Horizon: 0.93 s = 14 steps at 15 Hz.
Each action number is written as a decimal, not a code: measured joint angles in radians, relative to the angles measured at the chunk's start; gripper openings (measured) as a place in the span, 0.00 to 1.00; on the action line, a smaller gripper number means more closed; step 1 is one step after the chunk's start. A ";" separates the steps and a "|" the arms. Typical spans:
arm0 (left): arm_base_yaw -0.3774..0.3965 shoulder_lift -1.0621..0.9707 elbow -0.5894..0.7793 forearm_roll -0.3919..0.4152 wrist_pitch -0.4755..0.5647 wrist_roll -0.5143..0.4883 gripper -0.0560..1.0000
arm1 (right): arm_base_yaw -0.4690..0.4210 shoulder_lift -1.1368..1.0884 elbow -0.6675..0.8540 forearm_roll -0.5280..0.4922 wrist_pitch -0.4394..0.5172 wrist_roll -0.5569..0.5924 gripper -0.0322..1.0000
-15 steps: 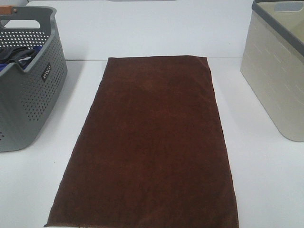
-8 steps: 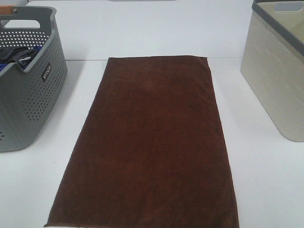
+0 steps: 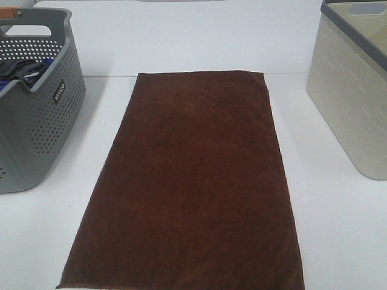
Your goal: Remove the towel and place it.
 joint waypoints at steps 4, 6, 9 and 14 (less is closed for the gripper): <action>0.001 0.000 0.000 0.000 0.000 0.001 0.74 | 0.000 0.000 0.000 0.000 0.000 0.000 0.78; 0.075 -0.002 0.000 -0.001 0.000 0.001 0.74 | 0.000 0.000 0.000 0.000 0.000 0.000 0.78; 0.255 -0.064 0.000 -0.001 -0.001 0.001 0.74 | -0.095 -0.034 0.000 0.000 -0.001 0.000 0.78; 0.465 -0.249 0.000 -0.001 -0.002 0.001 0.74 | -0.220 -0.122 0.000 0.000 -0.001 0.000 0.78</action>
